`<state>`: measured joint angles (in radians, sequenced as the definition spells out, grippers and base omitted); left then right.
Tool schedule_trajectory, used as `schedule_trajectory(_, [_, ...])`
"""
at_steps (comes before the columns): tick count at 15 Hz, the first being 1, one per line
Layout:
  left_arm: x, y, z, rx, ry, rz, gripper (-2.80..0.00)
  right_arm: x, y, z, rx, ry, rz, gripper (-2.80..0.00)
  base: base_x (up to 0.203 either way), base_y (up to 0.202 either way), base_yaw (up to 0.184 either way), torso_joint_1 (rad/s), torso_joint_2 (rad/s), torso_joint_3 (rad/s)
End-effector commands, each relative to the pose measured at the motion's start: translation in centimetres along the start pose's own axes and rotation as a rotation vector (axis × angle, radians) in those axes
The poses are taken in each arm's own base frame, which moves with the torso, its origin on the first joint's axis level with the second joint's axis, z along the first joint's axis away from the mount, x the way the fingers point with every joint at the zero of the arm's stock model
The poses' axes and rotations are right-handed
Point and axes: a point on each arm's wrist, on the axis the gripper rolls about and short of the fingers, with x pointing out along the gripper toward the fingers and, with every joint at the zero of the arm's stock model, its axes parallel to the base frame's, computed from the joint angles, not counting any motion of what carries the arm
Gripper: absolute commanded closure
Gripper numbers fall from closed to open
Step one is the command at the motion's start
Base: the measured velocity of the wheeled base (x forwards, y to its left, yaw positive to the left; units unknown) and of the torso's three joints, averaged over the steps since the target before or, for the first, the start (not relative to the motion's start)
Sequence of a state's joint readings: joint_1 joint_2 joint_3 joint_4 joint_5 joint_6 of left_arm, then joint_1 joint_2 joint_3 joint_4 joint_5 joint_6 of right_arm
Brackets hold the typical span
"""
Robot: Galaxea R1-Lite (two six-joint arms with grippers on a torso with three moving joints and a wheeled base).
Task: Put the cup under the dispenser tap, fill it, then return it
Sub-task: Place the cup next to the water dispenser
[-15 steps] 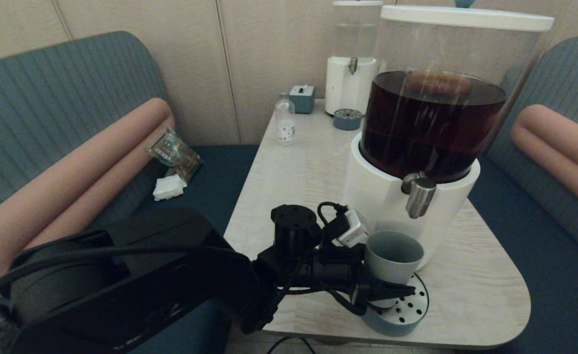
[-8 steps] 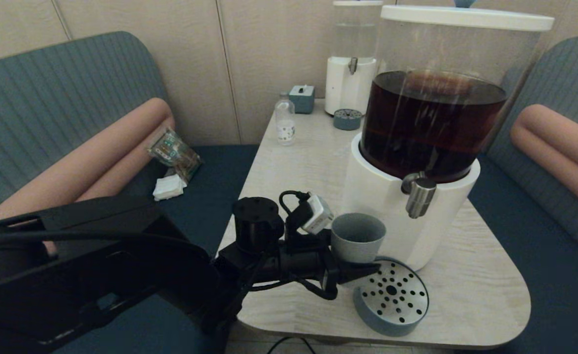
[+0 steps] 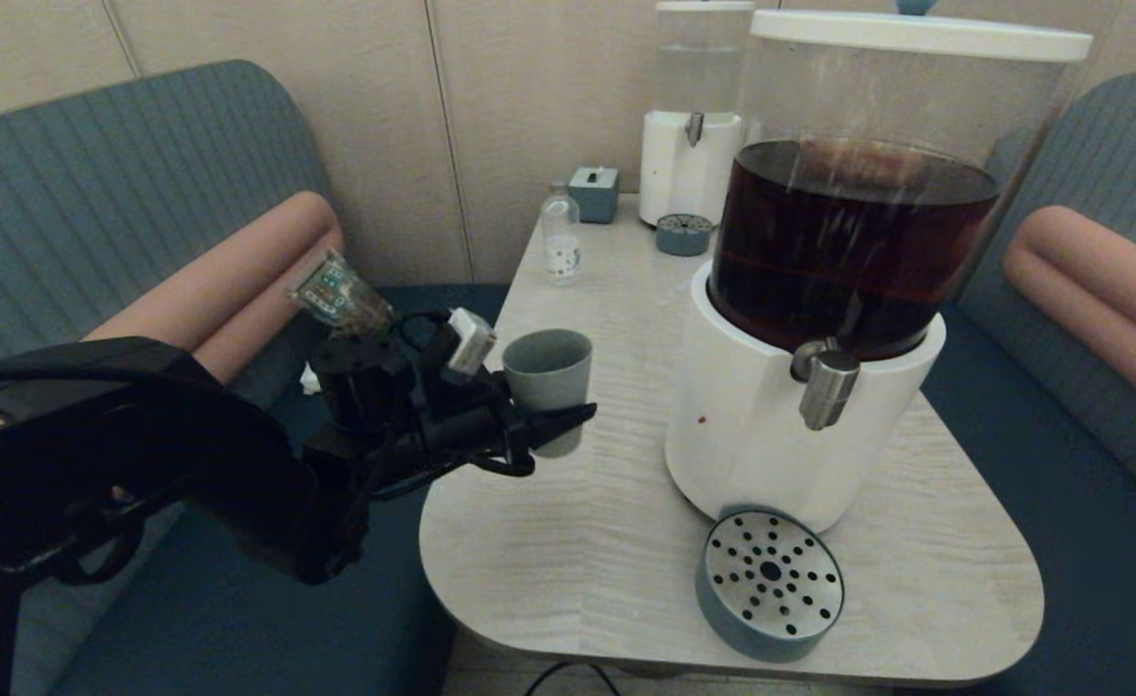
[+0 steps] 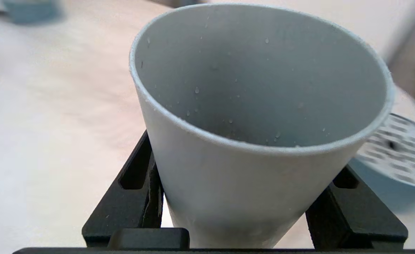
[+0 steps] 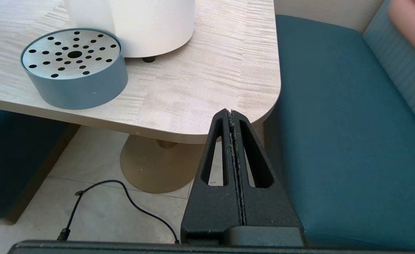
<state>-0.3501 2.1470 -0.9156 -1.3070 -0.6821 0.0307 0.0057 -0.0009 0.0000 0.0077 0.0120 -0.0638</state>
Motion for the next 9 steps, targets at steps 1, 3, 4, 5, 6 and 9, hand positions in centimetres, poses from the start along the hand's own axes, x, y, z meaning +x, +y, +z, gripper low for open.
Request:
schedule_trajectory(1, [0.1, 2.0, -1.2, 0.003, -0.017, 0.032, 0.0, 0.0, 0.0, 0.0, -0.001, 0.001, 0.001, 0.0, 0.0, 0.0, 0.0, 0.0, 0.0, 0.0])
schedule_trajectory(3, [0.8, 3.8, -2.1, 0.008, -0.059, 0.053, 0.0, 0.0, 0.0, 0.0, -0.001, -0.001, 0.001, 0.0, 0.0, 0.0, 0.0, 0.0, 0.0, 0.0])
schedule_trajectory(4, [1.2, 4.7, -3.0, 0.008, -0.069, 0.062, 0.0, 0.0, 0.0, 0.0, -0.001, -0.001, 0.001, 0.0, 0.0, 0.0, 0.0, 0.0, 0.0, 0.0])
schedule_trajectory(5, [1.7, 5.6, -4.0, 0.009, -0.075, 0.07, 0.0, 0.0, 0.0, 0.0, -0.001, 0.001, 0.001, 0.0, 0.0, 0.0, 0.0, 0.0, 0.0, 0.0])
schedule_trajectory(6, [2.2, 6.4, -5.1, 0.01, -0.08, 0.076, 0.0, 0.0, 0.0, 0.0, -0.001, 0.0, 0.001, 0.0, 0.0, 0.0, 0.0, 0.0, 0.0, 0.0])
schedule_trajectory(9, [2.8, 7.8, -7.7, 0.005, -0.075, 0.095, 0.0, 0.0, 0.0, 0.0, -0.001, -0.001, 0.001, 0.0, 0.0, 0.0, 0.0, 0.0, 0.0, 0.0])
